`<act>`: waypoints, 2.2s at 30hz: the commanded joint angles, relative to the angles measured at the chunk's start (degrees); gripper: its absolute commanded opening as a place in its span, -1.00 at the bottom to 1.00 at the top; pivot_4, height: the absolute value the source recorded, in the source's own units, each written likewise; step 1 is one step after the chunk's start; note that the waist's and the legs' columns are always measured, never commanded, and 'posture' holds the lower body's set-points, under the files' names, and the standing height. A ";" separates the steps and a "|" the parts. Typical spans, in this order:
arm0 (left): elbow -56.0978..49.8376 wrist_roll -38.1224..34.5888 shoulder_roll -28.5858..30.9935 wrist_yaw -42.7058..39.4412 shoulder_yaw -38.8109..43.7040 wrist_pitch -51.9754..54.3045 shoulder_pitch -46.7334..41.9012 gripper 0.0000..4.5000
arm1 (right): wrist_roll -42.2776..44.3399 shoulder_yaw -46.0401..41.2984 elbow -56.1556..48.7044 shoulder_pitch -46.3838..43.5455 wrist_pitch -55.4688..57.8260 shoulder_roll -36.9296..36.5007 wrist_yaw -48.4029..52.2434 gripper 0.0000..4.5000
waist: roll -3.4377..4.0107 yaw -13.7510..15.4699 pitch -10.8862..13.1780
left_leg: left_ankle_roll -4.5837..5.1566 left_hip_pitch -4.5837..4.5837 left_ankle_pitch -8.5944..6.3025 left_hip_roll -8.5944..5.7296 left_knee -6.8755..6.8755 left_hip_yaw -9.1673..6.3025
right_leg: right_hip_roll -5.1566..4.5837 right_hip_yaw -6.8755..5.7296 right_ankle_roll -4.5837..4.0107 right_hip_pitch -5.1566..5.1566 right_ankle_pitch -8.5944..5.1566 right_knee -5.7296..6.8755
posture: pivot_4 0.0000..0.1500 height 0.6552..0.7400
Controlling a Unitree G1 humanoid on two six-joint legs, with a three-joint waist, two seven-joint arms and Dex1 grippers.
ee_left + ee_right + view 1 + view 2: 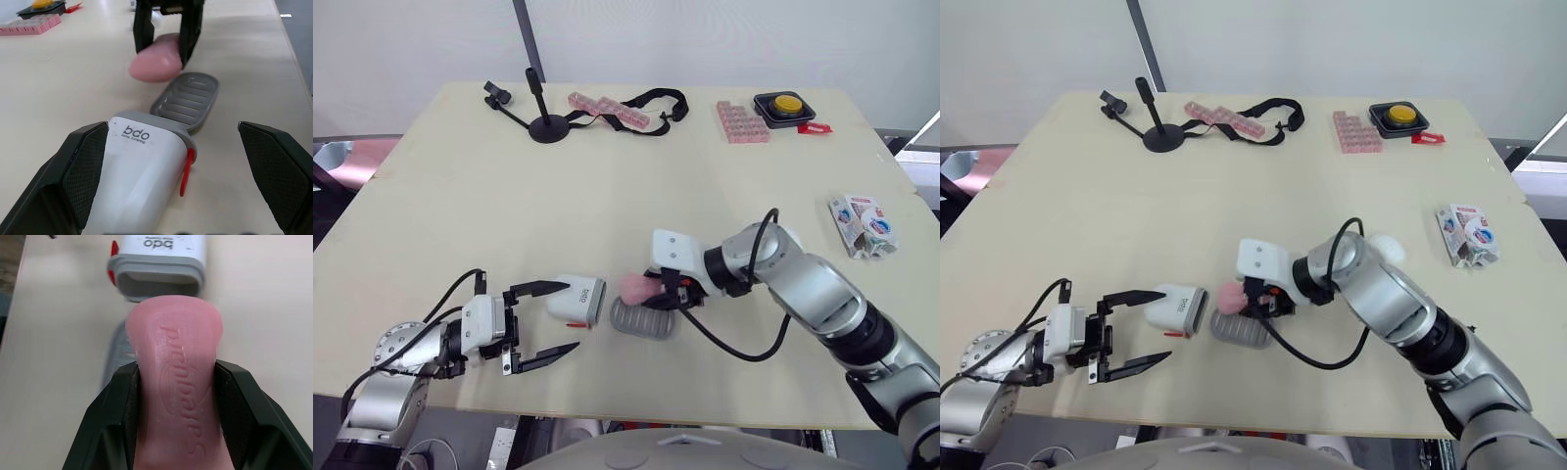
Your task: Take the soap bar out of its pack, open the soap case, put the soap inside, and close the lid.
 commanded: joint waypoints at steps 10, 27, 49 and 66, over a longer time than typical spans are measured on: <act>2.16 -0.45 1.86 -2.24 -0.85 1.82 -4.62 1.00 | 4.77 3.56 -4.00 1.09 6.16 1.64 -10.17 -0.24 | 0.00 0.01 0.00 | -0.10 0.14 0.05 0.00 -0.08 0.05 | 0.02 0.09 0.00 0.03 0.00 0.06 | 1.00 0.99; -0.80 -0.23 1.74 -0.60 -0.56 3.49 -3.09 1.00 | 9.68 4.55 -3.49 -0.64 5.27 0.74 -12.99 0.99 | 0.00 0.01 0.00 | -0.13 0.18 0.05 0.01 -0.08 0.05 | 0.02 0.07 0.00 0.06 0.00 0.09 | 1.00 0.99; 2.30 -0.54 6.09 -6.19 -2.88 6.40 -9.86 1.00 | 21.95 -34.55 15.89 32.59 -56.44 -2.26 14.74 0.99 | -0.29 -0.18 -0.18 | 0.00 0.17 -0.05 -0.03 -0.10 0.06 | -0.11 0.00 0.00 0.25 0.00 -0.21 | 1.00 0.99; 9.86 3.61 8.16 -10.79 -3.06 2.51 -18.59 1.00 | 21.94 -35.03 27.47 34.59 -72.50 -2.79 21.67 0.99 | -0.30 -0.29 -0.21 | 0.22 0.26 -0.03 -0.04 -0.06 0.00 | -0.13 -0.09 -0.10 0.29 -0.06 -0.21 | 1.00 0.99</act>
